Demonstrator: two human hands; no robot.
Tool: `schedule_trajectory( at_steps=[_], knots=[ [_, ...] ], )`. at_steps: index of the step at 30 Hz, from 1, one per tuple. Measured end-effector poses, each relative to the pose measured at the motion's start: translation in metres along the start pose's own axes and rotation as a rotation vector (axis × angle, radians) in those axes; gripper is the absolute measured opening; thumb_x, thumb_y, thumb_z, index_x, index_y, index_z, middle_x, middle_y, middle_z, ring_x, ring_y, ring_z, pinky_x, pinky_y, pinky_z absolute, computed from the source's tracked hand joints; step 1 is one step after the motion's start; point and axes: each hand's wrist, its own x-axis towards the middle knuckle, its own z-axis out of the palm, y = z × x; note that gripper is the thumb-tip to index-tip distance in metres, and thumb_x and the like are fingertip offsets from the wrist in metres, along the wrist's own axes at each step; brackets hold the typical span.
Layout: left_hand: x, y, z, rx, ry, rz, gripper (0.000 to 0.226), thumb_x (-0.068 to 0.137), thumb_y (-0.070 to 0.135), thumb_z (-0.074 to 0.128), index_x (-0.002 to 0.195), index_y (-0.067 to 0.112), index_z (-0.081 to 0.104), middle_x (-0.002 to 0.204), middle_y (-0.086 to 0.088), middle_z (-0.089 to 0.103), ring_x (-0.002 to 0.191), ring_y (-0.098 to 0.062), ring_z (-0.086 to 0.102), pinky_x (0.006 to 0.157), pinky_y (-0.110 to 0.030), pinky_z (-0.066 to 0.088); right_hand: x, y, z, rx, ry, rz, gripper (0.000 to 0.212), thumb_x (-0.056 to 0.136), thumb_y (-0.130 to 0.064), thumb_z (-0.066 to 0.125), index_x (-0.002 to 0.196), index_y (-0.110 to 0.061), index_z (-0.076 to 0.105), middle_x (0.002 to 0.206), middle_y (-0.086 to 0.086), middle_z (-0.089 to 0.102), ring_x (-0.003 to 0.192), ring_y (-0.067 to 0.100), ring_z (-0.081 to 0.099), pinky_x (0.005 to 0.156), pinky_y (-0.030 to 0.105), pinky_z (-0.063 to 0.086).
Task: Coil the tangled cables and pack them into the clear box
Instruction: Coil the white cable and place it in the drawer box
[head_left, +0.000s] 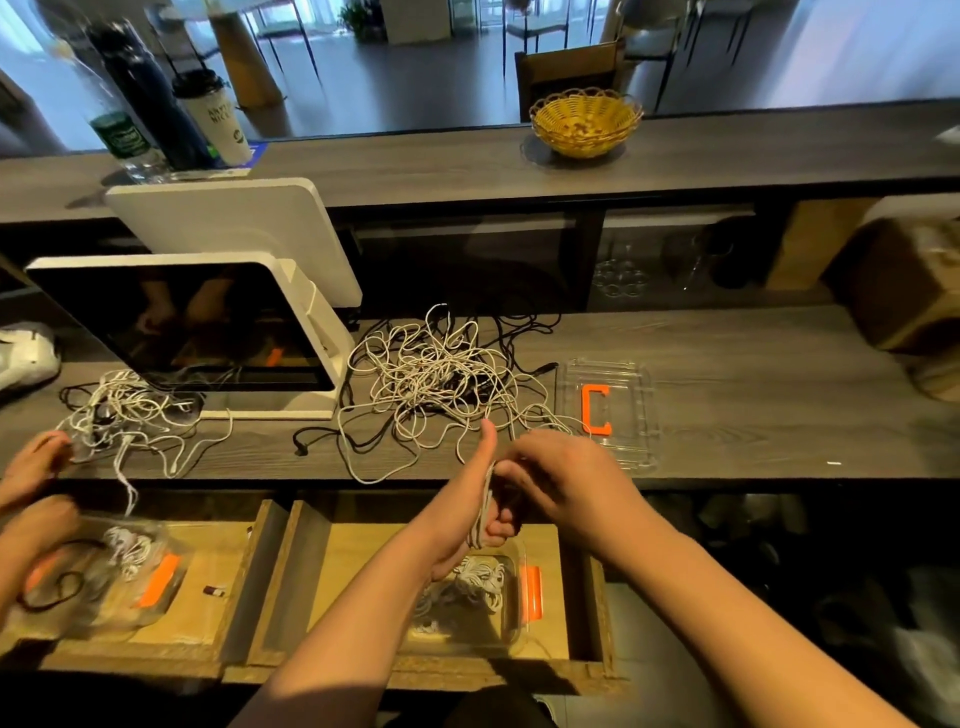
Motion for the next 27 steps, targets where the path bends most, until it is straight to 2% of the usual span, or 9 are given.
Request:
schedule_trajectory(
  at_steps=[2, 4, 6, 8, 11, 14, 17, 22, 27],
  knots=[
    [0.002, 0.000, 0.002, -0.018, -0.096, -0.045, 0.081, 0.079, 0.086, 0.021, 0.096, 0.016, 0.059, 0.059, 0.004, 0.036, 0.054, -0.008, 0.027, 0.050, -0.019, 0.016, 0.000, 0.003, -0.006, -0.002, 0.046, 0.067, 0.044, 0.087, -0.060, 0.041, 0.093, -0.024, 0.067, 0.085, -0.008, 0.066, 0.080, 0.013, 0.062, 0.071, 0.042, 0.055],
    [0.003, -0.002, 0.002, 0.065, -0.183, -0.011, 0.080, 0.079, 0.088, 0.034, 0.112, 0.018, 0.055, 0.061, 0.006, 0.037, 0.054, -0.006, 0.026, 0.049, -0.017, 0.017, -0.001, 0.010, -0.012, -0.024, 0.109, 0.108, 0.044, 0.083, -0.061, 0.049, 0.087, -0.020, 0.067, 0.078, -0.006, 0.066, 0.073, 0.013, 0.061, 0.067, 0.041, 0.054],
    [0.001, 0.000, 0.003, 0.257, -0.209, 0.053, 0.057, 0.083, 0.075, 0.055, 0.089, 0.019, 0.059, 0.059, 0.008, 0.043, 0.051, -0.005, 0.031, 0.049, -0.016, 0.027, -0.003, 0.015, -0.019, -0.031, 0.136, 0.122, 0.044, 0.079, -0.061, 0.057, 0.085, -0.019, 0.066, 0.074, -0.009, 0.063, 0.069, 0.011, 0.059, 0.063, 0.037, 0.053],
    [-0.001, 0.004, 0.005, 0.444, -0.192, 0.078, 0.047, 0.095, 0.057, 0.053, 0.070, 0.018, 0.057, 0.056, 0.005, 0.050, 0.049, -0.006, 0.039, 0.054, -0.018, 0.035, -0.002, 0.017, -0.024, -0.036, 0.128, 0.102, 0.043, 0.079, -0.060, 0.060, 0.085, -0.018, 0.066, 0.073, -0.015, 0.058, 0.067, 0.005, 0.054, 0.060, 0.031, 0.049],
    [-0.001, 0.009, 0.005, 0.562, -0.175, 0.065, 0.053, 0.102, 0.055, 0.037, 0.084, 0.014, 0.067, 0.064, -0.005, 0.063, 0.054, -0.009, 0.049, 0.064, -0.025, 0.040, -0.001, 0.020, -0.025, -0.040, 0.157, 0.091, 0.036, 0.084, -0.054, 0.057, 0.089, -0.019, 0.067, 0.077, -0.016, 0.055, 0.068, 0.000, 0.049, 0.061, 0.025, 0.042],
    [-0.002, 0.009, 0.003, 0.492, -0.211, 0.084, 0.047, 0.106, 0.048, 0.029, 0.113, 0.019, 0.064, 0.089, -0.012, 0.076, 0.069, -0.015, 0.066, 0.078, -0.038, 0.047, -0.001, 0.027, -0.027, -0.038, 0.211, 0.147, 0.033, 0.088, -0.052, 0.057, 0.091, -0.021, 0.067, 0.080, -0.013, 0.059, 0.072, 0.005, 0.055, 0.064, 0.027, 0.046],
    [-0.002, 0.005, -0.001, 0.441, -0.173, 0.153, 0.048, 0.103, 0.052, 0.025, 0.127, 0.027, 0.057, 0.101, -0.008, 0.077, 0.091, -0.020, 0.074, 0.098, -0.032, 0.050, -0.002, 0.026, -0.024, 0.016, 0.191, 0.209, 0.032, 0.087, -0.052, 0.057, 0.088, -0.022, 0.068, 0.073, -0.013, 0.058, 0.068, 0.003, 0.054, 0.062, 0.029, 0.047],
    [0.006, 0.000, -0.008, 0.190, 0.062, 0.260, 0.062, 0.093, 0.056, 0.031, 0.140, 0.022, 0.051, 0.106, -0.006, 0.076, 0.101, -0.021, 0.073, 0.091, -0.033, 0.058, -0.005, 0.024, -0.016, 0.031, 0.101, 0.294, 0.031, 0.096, -0.044, 0.052, 0.086, -0.020, 0.068, 0.067, -0.005, 0.062, 0.061, 0.006, 0.056, 0.061, 0.030, 0.048],
    [0.000, 0.003, -0.011, -0.193, 0.098, 0.311, 0.052, 0.100, 0.053, 0.025, 0.135, 0.029, 0.054, 0.118, -0.009, 0.073, 0.112, -0.026, 0.069, 0.097, -0.040, 0.054, -0.013, 0.019, -0.005, 0.048, 0.057, 0.322, 0.028, 0.101, -0.036, 0.048, 0.086, -0.022, 0.067, 0.067, -0.010, 0.060, 0.063, 0.001, 0.056, 0.061, 0.023, 0.045]
  ],
)
